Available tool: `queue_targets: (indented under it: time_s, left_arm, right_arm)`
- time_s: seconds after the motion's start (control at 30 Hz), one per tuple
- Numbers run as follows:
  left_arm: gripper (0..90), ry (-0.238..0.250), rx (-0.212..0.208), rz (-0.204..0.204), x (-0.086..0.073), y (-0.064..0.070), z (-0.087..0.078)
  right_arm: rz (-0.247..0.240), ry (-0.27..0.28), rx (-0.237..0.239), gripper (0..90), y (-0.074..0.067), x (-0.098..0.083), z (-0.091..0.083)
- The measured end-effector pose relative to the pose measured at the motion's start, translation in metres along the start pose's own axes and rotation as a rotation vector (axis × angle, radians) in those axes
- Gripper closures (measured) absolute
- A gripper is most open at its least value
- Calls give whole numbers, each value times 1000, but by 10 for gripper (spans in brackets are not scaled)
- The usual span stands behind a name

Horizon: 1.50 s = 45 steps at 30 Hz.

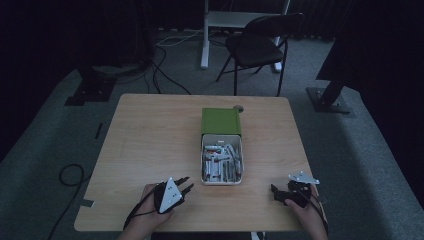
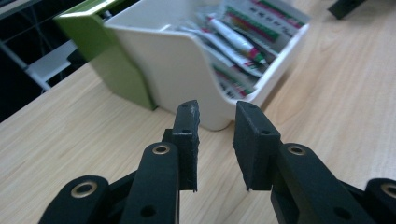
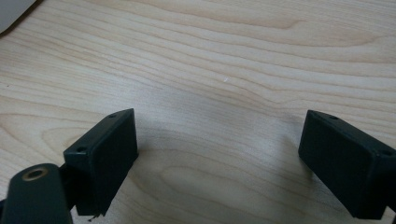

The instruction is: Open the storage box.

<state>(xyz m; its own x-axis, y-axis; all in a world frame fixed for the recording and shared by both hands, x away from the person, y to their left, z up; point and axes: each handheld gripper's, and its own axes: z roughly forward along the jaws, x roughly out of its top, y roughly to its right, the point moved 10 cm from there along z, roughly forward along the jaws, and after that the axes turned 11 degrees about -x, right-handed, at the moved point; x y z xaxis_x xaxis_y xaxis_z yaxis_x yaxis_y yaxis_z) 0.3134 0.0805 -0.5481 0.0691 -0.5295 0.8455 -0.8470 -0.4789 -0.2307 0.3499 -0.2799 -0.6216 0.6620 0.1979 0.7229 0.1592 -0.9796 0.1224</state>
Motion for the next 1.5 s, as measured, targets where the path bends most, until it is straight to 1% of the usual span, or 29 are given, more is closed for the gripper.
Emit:
queue_targets:
  time_s: [0.1,0.13,0.17,0.3,0.43,0.47,0.5,0.6,0.63,0.7,0.73,0.8,0.83,0.9,0.97,1.03,1.07,1.1,1.13,1.17,1.27,1.3,1.33,1.4,1.43,1.47,1.5]
  left_arm:
    - [713,-3,24,-14,-6,-7,-5]
    - [714,-14,39,-6,-9,-10,-6]
    - [714,-21,42,-7,-11,-11,-7]
    - [713,-20,46,-44,-18,-16,-10]
    - [713,-20,55,-65,-25,-23,-16]
    - [713,-25,63,-74,-28,-26,-18]
    - [711,-31,59,-91,-31,-28,-19]
    - [695,-40,67,-130,-40,-36,-25]
    - [688,-34,75,-141,-42,-38,-27]
    - [687,-27,74,-170,-46,-39,-28]
    - [670,-23,75,-184,-47,-39,-29]
    - [667,-43,77,-188,-53,-40,-30]
    - [667,-42,80,-194,-54,-41,-31]
    - [667,-36,70,-208,-56,-42,-33]
    - [644,-24,71,-231,-57,-45,-35]
    - [599,-5,67,-262,-57,-47,-38]
    - [593,-5,67,-262,-57,-47,-38]
    - [593,9,76,-274,-57,-52,-41]
    - [537,10,81,-284,-58,-54,-43]
    - [531,12,83,-292,-59,-56,-44]
    - [447,-2,84,-301,-63,-59,-48]
    - [429,2,91,-304,-64,-60,-49]
    - [429,-1,100,-317,-67,-62,-51]
    - [385,-8,97,-330,-70,-63,-53]
    - [375,-16,95,-343,-72,-63,-54]
    - [343,-22,97,-356,-74,-64,-55]
    - [315,-22,103,-358,-75,-64,-56]
  right_arm:
    - [0,0,0,111,0,0,0]
    - [0,0,0,111,0,0,0]
    - [-1,0,0,111,0,0,0]
    - [0,0,0,111,0,0,0]
    - [1,0,0,111,0,0,0]
    - [1,0,0,111,0,0,0]
    - [1,0,0,111,0,0,0]
    - [0,0,0,111,0,0,0]
    - [1,0,0,111,0,0,0]
    - [0,0,0,111,0,0,0]
    - [-1,0,0,111,0,0,0]
    - [-1,0,0,111,0,0,0]
    - [-1,0,0,111,0,0,0]
    - [-1,0,0,111,0,0,0]
    - [-1,0,0,111,0,0,0]
    - [-1,0,0,111,0,0,0]
    - [-1,0,0,111,0,0,0]
    - [-1,0,0,111,0,0,0]
    - [-1,0,0,111,0,0,0]
    - [-1,0,0,111,0,0,0]
    - [-1,0,0,111,0,0,0]
    - [-1,0,0,111,0,0,0]
    - [-1,0,0,111,0,0,0]
    - [-1,0,0,111,0,0,0]
    - [-1,0,0,111,0,0,0]
    - [-1,0,0,111,0,0,0]
    - [-1,0,0,111,0,0,0]
